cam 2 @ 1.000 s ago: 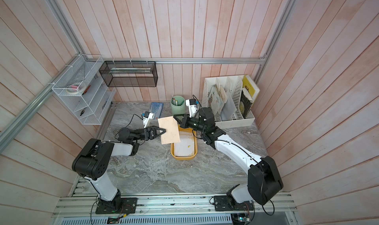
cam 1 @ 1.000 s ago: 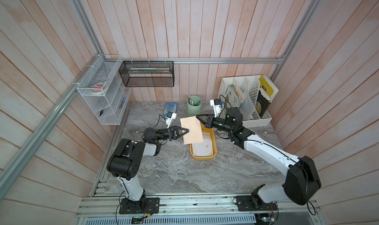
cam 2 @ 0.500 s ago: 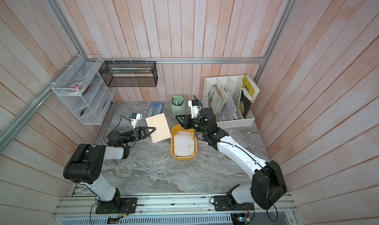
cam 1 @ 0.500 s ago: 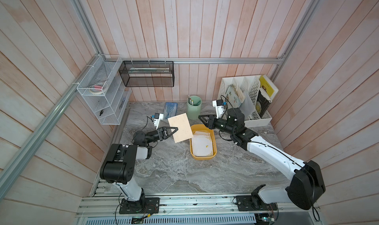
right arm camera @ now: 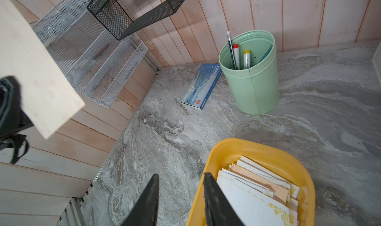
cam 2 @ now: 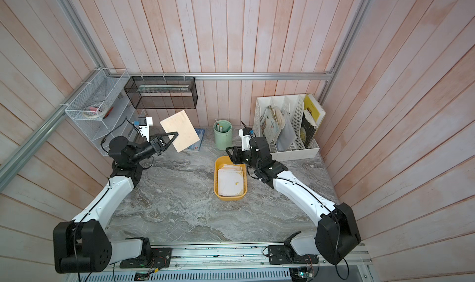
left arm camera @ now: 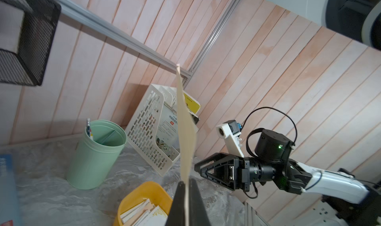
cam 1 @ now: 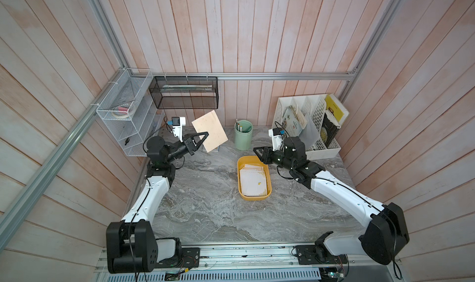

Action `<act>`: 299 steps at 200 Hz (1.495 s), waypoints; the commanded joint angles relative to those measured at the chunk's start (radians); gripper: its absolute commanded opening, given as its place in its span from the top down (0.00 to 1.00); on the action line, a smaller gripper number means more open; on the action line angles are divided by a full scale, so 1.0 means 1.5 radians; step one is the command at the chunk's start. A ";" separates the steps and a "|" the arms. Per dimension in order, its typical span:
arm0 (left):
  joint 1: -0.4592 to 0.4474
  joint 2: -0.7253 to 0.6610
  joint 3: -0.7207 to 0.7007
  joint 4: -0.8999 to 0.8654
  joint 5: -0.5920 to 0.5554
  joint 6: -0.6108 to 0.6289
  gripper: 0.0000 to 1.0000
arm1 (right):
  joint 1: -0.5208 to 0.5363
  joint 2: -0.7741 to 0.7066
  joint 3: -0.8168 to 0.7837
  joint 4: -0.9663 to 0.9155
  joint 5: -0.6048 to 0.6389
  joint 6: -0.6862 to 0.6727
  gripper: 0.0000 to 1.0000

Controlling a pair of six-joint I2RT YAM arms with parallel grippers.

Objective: Take out the stationery paper from the storage box
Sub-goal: Pick up the stationery paper from the storage box, then place the stationery paper at the center of the board.

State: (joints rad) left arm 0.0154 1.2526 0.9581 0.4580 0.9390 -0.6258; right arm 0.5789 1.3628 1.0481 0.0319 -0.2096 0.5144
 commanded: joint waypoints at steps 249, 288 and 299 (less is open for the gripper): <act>-0.051 0.132 -0.170 -0.365 -0.296 0.083 0.34 | 0.015 0.373 0.179 -0.316 0.242 -0.055 0.60; -0.051 0.135 -0.170 -0.362 -0.290 0.082 0.34 | 0.035 0.371 0.177 -0.359 0.280 -0.038 0.60; -0.051 0.138 -0.170 -0.361 -0.287 0.081 0.34 | 0.041 0.369 0.178 -0.369 0.288 -0.032 0.60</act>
State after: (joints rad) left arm -0.0586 1.4677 0.6815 -0.0753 0.5156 -0.5163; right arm 0.6159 1.9182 1.2972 -0.4442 0.1654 0.4366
